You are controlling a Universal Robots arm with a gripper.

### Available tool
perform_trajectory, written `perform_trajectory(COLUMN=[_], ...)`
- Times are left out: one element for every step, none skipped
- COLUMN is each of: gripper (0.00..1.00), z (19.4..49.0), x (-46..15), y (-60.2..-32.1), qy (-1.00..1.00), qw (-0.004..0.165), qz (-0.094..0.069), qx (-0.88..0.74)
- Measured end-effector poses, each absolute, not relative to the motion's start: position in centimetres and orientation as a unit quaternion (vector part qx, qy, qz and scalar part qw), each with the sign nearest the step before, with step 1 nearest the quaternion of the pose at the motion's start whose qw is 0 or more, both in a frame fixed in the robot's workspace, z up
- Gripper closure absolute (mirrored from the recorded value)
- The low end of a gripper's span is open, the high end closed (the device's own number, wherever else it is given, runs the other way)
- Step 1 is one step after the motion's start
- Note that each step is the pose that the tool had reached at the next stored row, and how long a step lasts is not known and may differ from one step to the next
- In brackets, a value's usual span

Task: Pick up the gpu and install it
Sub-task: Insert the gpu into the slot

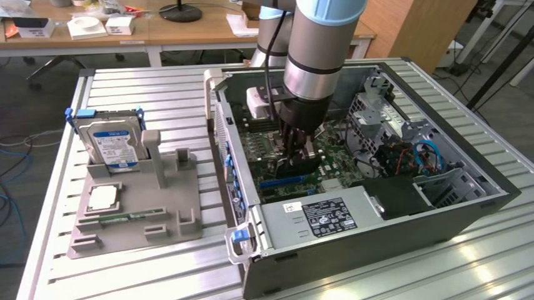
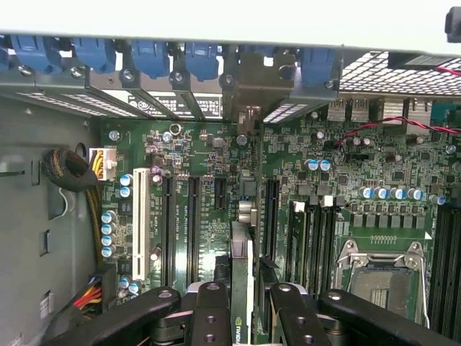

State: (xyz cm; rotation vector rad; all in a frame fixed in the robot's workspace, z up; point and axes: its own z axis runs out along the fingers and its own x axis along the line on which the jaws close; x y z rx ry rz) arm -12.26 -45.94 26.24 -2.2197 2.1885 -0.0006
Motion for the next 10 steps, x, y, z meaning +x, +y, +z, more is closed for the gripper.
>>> perform_trajectory(gripper=[0.74, 0.74, 0.74, 0.74, 0.74, 0.74, 0.74, 0.74, 0.74, 0.74], z=[26.23, 26.19, 26.17, 26.16, 26.16, 26.16, 26.16, 26.13, 26.07, 26.07], x=[-12.26, -12.26, -12.26, -12.26, -12.26, -12.26, -12.26, -12.26, -12.26, -12.26], y=[-45.94, -45.94, -45.94, -45.94, -45.94, -45.94, -45.94, -45.94, -45.94, -45.94], qy=[0.702, 0.702, 0.702, 0.702, 0.702, 0.702, 0.702, 0.702, 0.702, 0.702], qw=[0.012, 0.012, 0.012, 0.012, 0.012, 0.012, 0.012, 0.012, 0.013, 0.012], qz=[0.0, 0.0, 0.0, 0.0, 0.0, 0.0, 0.0, 0.0, 0.0, 0.0], qx=[-0.712, -0.712, -0.712, -0.712, -0.712, -0.712, -0.712, -0.712, -0.712, -0.712])
